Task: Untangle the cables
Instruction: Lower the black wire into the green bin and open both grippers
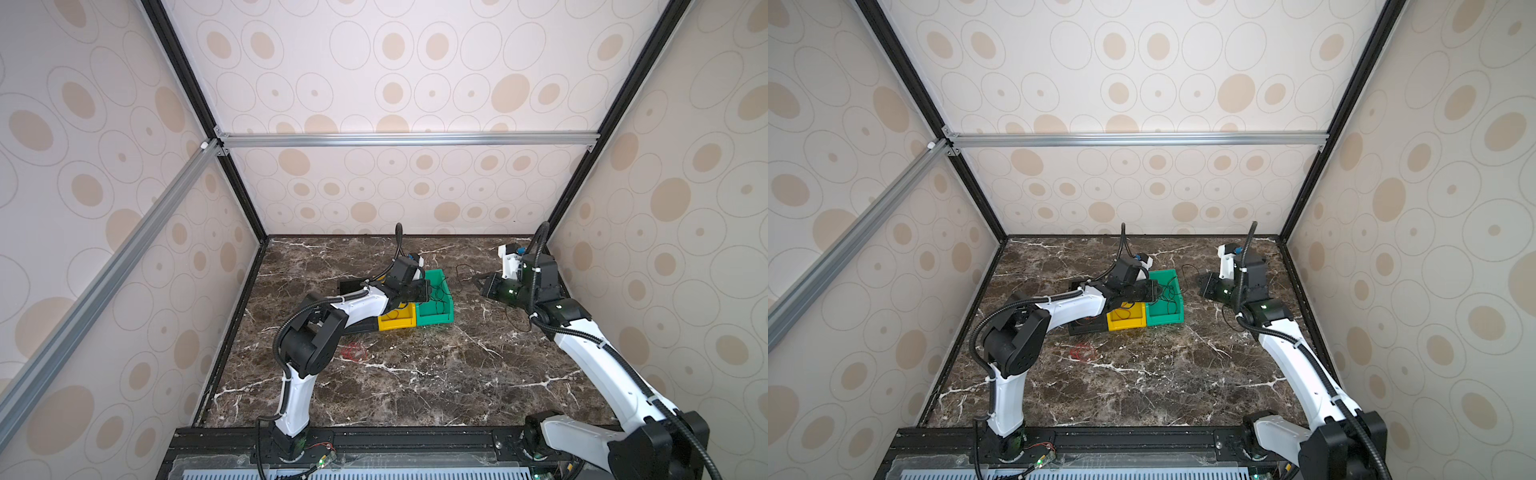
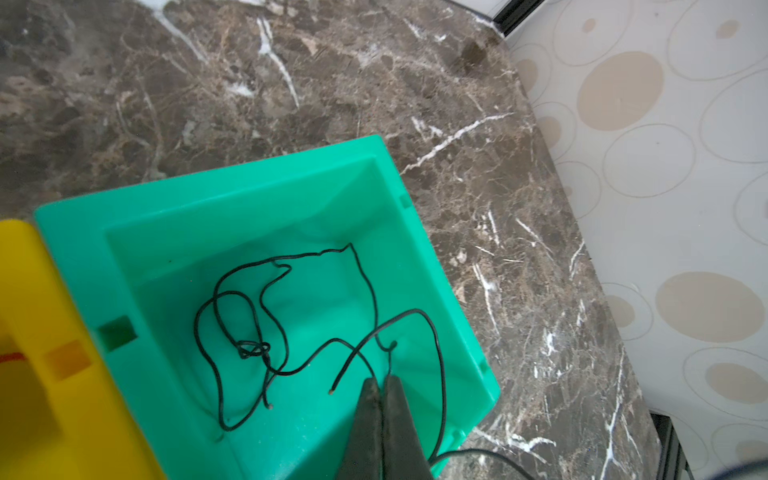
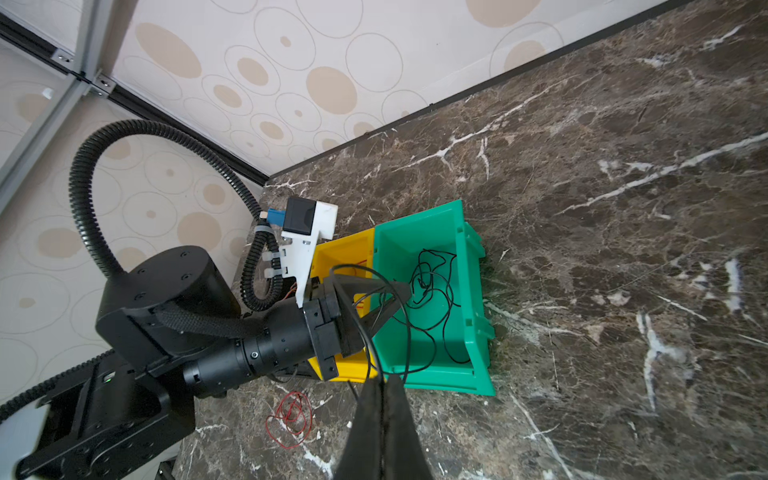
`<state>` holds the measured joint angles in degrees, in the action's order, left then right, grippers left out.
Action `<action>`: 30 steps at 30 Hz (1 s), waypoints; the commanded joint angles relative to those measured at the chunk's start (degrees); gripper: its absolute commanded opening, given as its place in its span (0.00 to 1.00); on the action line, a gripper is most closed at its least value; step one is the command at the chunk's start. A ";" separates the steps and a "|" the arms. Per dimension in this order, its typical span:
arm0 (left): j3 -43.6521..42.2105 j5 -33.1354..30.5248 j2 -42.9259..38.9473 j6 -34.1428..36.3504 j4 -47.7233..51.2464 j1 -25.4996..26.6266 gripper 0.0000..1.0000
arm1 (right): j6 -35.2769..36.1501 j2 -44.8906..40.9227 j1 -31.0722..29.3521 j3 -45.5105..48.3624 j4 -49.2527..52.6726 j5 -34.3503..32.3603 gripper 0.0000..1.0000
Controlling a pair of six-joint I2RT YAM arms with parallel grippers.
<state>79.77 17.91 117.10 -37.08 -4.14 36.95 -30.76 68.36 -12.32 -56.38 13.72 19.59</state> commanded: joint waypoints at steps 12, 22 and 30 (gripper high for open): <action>0.87 -1.04 -6.55 2.95 4.84 -2.54 0.43 | 1.85 11.73 -3.39 -6.90 -3.83 -4.32 0.00; -7.54 -3.11 -21.24 4.82 5.51 -5.19 0.47 | 3.94 25.18 -9.53 -14.51 -2.79 -8.56 0.00; -21.97 -4.37 -34.73 4.65 5.19 -9.53 0.49 | 3.78 37.21 -12.28 -19.56 2.94 -14.10 0.00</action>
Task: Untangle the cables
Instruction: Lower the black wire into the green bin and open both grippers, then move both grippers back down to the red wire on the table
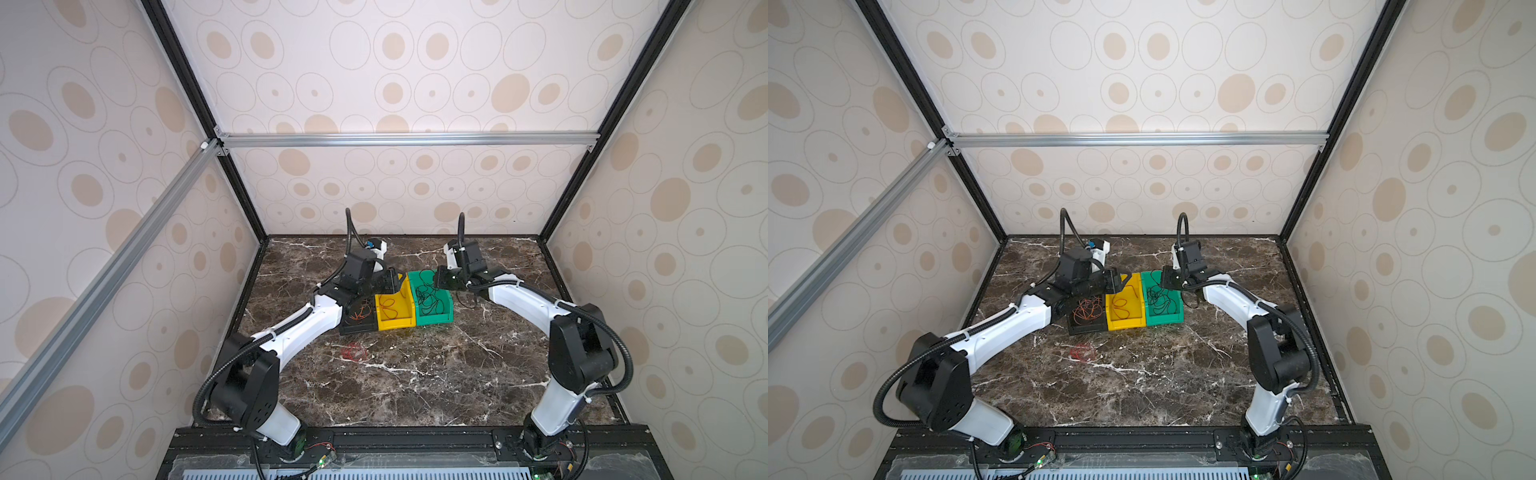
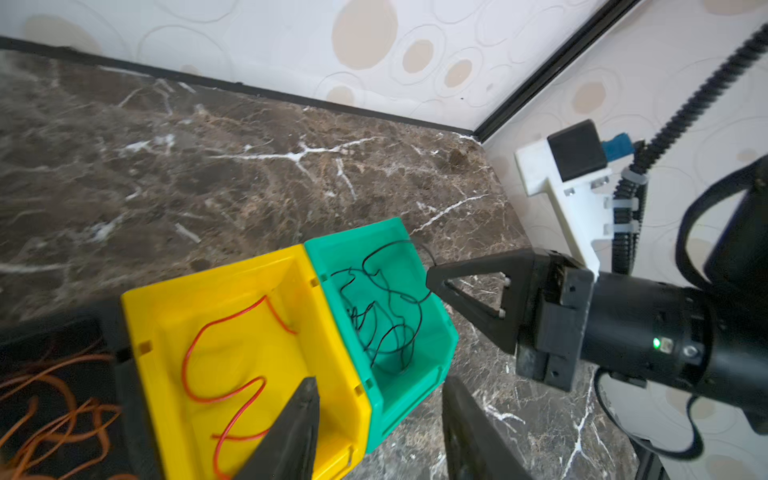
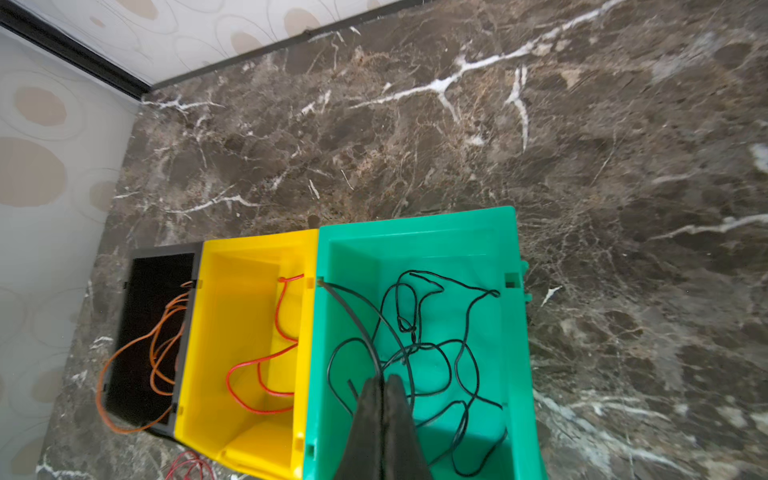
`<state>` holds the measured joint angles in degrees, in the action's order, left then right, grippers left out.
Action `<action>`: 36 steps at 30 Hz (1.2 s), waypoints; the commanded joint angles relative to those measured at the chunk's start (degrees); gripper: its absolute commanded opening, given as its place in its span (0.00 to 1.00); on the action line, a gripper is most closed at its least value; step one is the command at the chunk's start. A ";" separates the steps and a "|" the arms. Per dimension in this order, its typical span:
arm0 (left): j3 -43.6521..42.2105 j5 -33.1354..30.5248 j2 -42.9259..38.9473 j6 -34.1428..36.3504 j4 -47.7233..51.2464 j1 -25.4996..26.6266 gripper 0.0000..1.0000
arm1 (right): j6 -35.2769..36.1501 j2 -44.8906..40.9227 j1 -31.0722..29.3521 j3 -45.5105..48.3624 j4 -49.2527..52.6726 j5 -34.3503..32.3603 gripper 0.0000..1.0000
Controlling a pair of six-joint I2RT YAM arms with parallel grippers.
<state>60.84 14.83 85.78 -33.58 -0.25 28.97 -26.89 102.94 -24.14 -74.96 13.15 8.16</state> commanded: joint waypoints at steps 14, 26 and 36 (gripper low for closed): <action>-19.15 -6.24 -17.36 -0.81 6.68 -4.45 0.57 | 0.61 -2.52 -0.82 0.57 7.46 -6.45 0.38; -29.78 -11.05 -26.77 -4.64 15.08 -4.54 0.58 | 0.97 -14.66 -1.01 6.94 7.87 -1.77 0.45; -36.94 -9.37 -27.01 -7.43 11.97 -4.46 0.55 | -1.00 -21.48 -4.47 17.11 5.30 -1.65 0.45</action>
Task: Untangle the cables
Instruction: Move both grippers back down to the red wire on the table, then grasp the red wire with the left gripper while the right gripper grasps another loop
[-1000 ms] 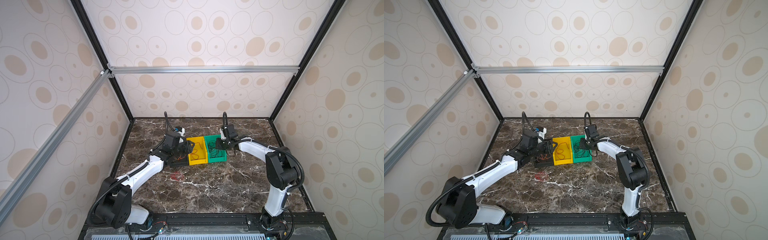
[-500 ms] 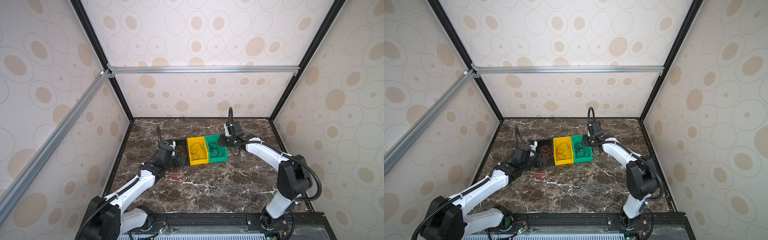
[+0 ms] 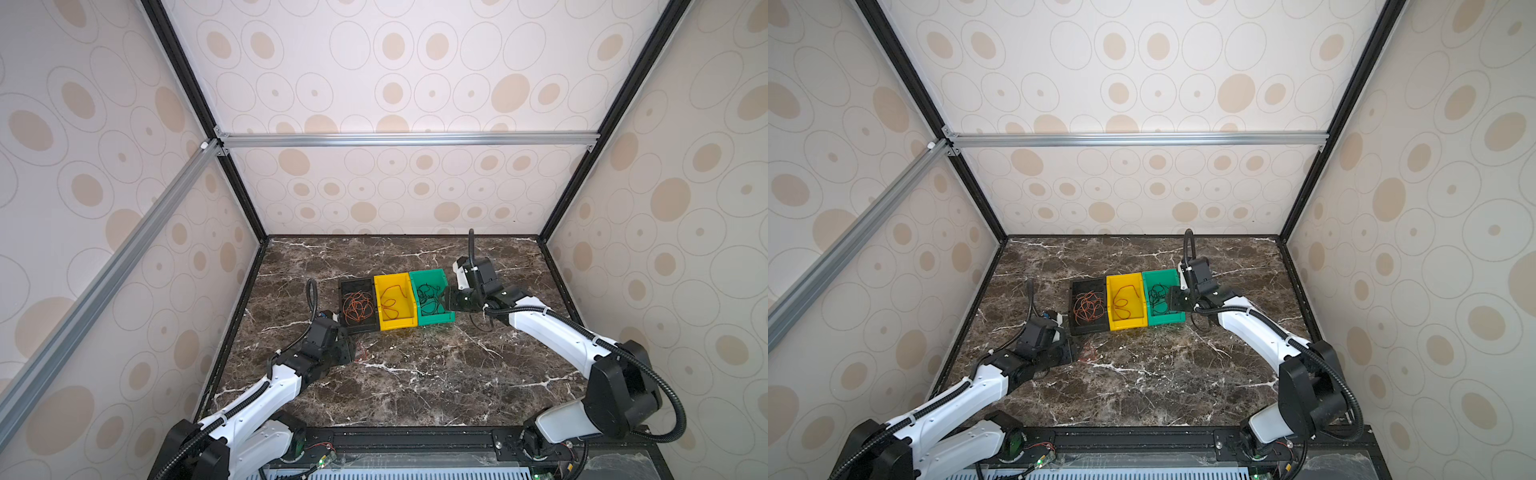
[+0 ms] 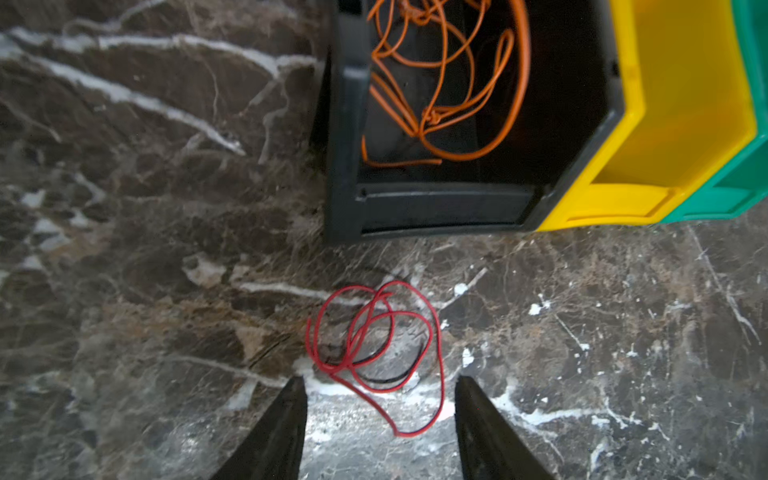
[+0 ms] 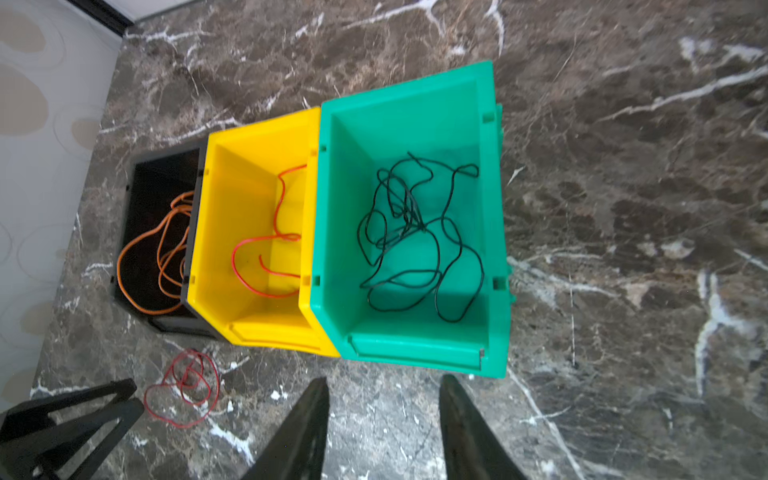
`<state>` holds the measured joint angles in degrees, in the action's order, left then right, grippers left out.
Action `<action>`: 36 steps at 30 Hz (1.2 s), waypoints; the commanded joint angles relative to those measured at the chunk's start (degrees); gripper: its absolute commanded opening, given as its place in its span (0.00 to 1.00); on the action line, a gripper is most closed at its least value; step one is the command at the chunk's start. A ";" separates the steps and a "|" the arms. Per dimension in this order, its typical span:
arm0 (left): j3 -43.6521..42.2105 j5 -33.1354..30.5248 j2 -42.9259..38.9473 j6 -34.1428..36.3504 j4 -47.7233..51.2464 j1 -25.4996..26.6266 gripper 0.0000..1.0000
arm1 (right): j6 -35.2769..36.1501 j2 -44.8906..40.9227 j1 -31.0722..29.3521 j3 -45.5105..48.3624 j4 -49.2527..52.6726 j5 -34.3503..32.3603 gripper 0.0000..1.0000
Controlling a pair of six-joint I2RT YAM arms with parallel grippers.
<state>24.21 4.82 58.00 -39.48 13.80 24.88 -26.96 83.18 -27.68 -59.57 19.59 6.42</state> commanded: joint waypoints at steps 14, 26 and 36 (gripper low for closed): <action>-2.54 4.02 5.39 -1.24 -11.32 -0.36 0.07 | -2.22 -3.46 -3.14 6.99 -3.33 0.24 0.44; 0.50 10.96 -1.44 8.31 -18.58 12.45 0.00 | -4.42 -5.10 -3.88 9.23 -9.00 12.96 0.47; 3.36 12.88 5.29 10.32 -29.21 21.53 0.00 | -9.38 -8.13 -5.45 15.16 -14.31 21.81 0.51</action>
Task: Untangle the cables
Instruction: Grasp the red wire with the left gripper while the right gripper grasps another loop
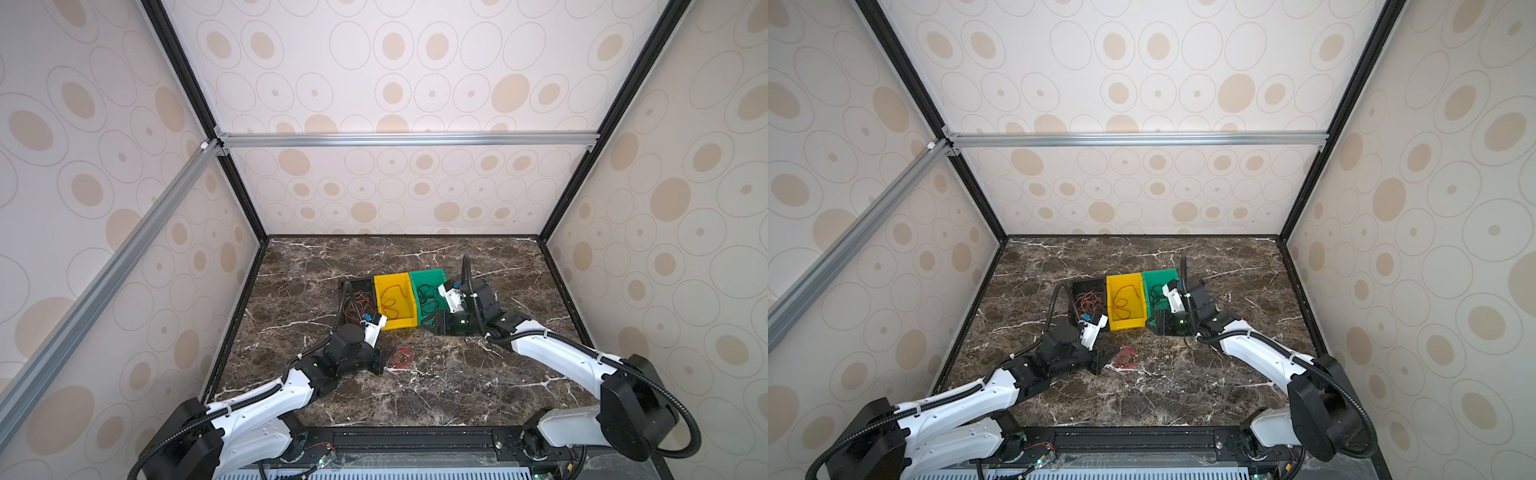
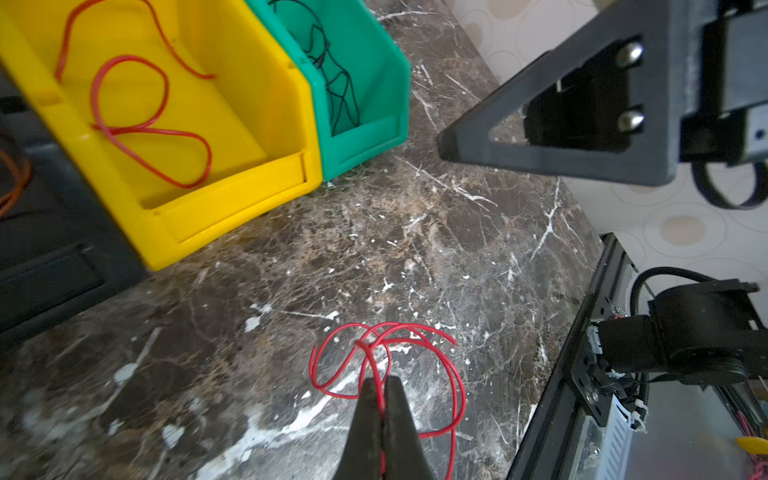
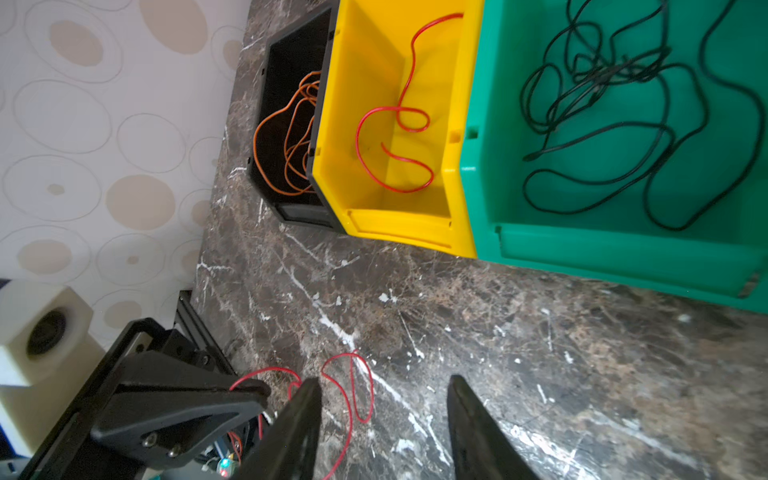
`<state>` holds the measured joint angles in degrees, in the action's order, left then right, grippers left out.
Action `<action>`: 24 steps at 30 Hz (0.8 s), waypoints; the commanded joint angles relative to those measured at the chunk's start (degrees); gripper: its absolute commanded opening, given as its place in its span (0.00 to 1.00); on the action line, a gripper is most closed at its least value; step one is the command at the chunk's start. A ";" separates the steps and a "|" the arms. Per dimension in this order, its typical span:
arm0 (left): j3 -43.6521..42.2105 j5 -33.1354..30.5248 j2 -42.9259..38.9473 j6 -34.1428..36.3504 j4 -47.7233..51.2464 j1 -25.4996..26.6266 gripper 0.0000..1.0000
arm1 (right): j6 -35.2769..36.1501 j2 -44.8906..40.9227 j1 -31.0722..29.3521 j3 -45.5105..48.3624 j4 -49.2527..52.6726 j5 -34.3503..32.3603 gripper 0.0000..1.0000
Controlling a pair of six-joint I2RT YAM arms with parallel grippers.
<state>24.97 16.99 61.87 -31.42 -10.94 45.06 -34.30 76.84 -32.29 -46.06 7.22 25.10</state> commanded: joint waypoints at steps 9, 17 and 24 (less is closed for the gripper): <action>3.33 -1.82 3.26 1.81 -8.27 3.51 0.00 | -4.02 -0.33 -1.78 6.10 0.26 1.32 0.53; 3.51 -4.04 3.09 2.01 -8.16 4.76 0.00 | -10.77 4.56 -4.80 9.00 -10.63 6.45 0.48; 3.24 -6.12 2.32 2.08 -7.35 4.69 0.00 | -10.83 5.20 -5.94 9.39 -9.56 3.76 0.20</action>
<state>26.46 12.69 65.12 -30.59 -17.54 49.25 -44.53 82.08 -37.91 -37.26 -1.80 30.00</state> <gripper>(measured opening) 0.047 0.232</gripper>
